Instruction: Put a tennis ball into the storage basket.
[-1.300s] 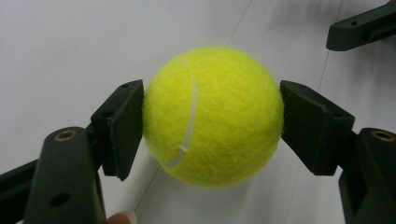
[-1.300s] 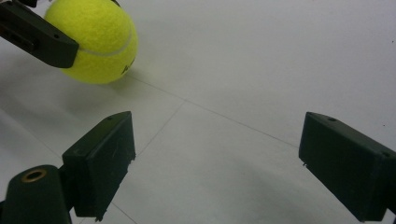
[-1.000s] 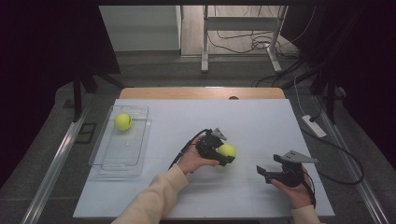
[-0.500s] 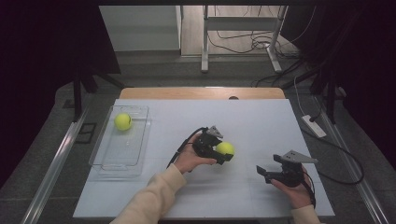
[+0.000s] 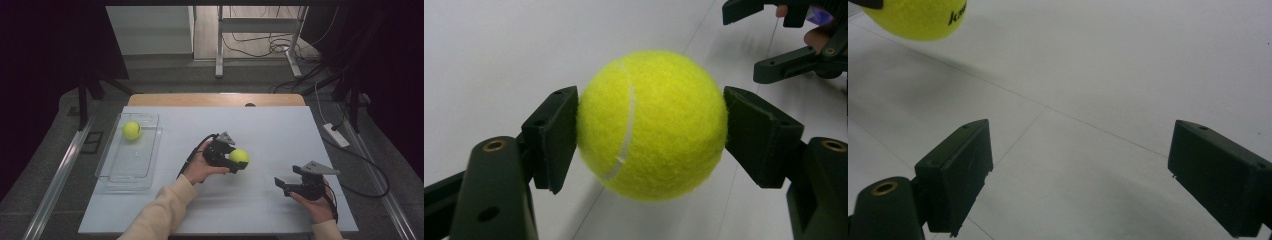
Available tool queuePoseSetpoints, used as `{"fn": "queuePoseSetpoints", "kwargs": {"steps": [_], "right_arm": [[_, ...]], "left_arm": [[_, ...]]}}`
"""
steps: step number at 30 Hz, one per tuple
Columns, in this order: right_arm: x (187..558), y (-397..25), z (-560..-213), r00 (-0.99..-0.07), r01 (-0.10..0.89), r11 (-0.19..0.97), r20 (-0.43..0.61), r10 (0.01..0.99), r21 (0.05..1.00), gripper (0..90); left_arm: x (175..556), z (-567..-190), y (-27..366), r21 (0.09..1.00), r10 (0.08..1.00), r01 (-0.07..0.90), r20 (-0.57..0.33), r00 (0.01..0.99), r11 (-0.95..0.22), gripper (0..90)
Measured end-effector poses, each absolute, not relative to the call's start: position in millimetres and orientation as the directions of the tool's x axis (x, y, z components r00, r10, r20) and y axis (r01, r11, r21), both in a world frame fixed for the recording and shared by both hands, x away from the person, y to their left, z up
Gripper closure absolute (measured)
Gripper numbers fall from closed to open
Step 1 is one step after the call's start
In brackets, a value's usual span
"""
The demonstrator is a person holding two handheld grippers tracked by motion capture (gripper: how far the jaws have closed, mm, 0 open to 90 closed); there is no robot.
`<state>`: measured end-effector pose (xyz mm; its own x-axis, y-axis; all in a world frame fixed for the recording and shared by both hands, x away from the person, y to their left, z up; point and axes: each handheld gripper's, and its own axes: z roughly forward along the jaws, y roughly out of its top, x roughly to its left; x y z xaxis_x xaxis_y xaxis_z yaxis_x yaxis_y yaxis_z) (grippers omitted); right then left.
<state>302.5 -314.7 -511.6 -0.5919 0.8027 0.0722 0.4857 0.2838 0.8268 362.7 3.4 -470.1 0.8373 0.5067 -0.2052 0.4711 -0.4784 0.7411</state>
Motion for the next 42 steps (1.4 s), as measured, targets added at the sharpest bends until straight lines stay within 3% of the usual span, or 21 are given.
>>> {"fn": "queuePoseSetpoints", "kwargs": {"steps": [42], "right_arm": [[300, -310, -507, -0.597, 0.472, 0.259, 0.09, 0.797, 0.842, 10.6]], "left_arm": [[351, -447, 59, 0.817, 0.592, 0.456, -0.183, 0.785, -0.353, 27.4]]}}
